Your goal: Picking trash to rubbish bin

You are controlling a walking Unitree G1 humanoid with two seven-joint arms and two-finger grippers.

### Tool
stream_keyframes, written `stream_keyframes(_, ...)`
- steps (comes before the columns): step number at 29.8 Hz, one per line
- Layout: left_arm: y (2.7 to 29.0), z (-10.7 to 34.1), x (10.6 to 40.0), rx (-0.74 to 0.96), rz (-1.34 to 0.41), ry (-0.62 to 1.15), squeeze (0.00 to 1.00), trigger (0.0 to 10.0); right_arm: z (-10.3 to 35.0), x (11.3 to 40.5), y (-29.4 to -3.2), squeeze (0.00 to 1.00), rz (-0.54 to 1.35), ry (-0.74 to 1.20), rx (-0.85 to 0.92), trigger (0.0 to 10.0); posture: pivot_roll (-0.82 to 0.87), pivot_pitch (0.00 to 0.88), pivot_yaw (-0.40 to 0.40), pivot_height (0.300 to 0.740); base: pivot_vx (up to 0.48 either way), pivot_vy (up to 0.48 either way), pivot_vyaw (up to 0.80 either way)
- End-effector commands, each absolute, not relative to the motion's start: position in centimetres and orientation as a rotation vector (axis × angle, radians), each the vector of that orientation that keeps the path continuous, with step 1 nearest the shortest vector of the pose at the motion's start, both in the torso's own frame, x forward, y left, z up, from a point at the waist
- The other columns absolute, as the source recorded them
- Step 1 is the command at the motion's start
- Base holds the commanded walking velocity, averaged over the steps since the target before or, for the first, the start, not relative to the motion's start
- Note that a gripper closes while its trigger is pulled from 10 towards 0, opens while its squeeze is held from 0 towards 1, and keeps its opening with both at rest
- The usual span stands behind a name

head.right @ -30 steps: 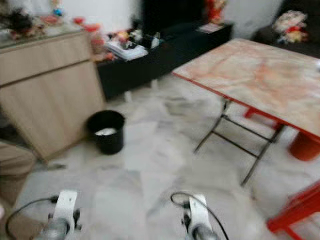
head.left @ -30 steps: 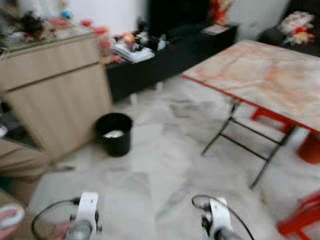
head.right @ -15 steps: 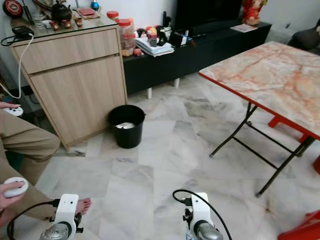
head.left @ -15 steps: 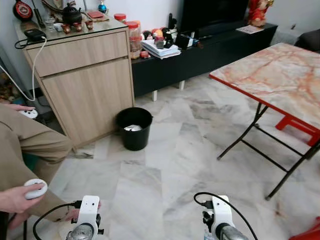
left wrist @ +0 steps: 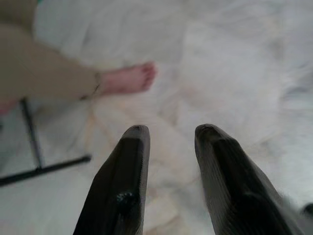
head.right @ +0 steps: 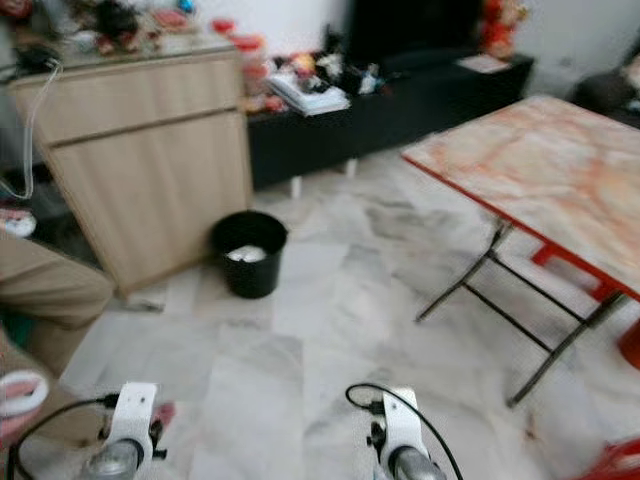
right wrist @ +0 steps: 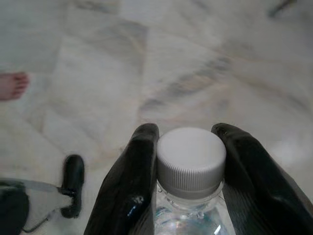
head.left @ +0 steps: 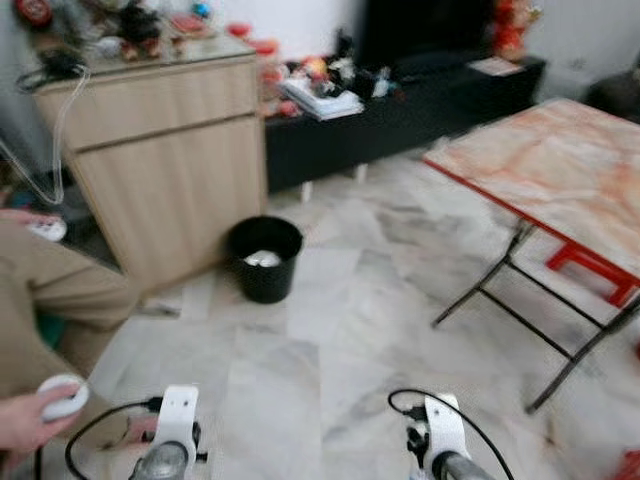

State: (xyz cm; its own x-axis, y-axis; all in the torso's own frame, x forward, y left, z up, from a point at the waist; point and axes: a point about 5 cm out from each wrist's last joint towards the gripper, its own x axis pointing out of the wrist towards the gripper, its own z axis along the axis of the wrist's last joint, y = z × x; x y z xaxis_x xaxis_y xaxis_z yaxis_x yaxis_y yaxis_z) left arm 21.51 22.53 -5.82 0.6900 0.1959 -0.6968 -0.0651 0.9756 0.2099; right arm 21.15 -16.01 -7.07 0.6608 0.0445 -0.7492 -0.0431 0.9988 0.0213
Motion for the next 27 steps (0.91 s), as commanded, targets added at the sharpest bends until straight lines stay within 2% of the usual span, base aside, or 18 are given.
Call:
stream_keyframes(1, 22.21, -5.69, 21.84, 0.168, 0.143, 0.786, 0.0, 10.0, -7.01, 21.15, -16.46, 0.0, 0.029, 0.833, 0.011, 10.0, 0.06, 0.048, -0.06, 0.74, 0.431, 0.0, 0.68)
stream_keyframes(27, 22.58, -5.55, 21.92, 0.171, 0.153, 0.781, 0.0, 10.0, -6.86, 21.44, -15.98, 0.0, 0.048, 0.826, 0.012, 10.0, 0.07, 0.055, -0.055, 0.74, 0.442, 0.0, 0.0)
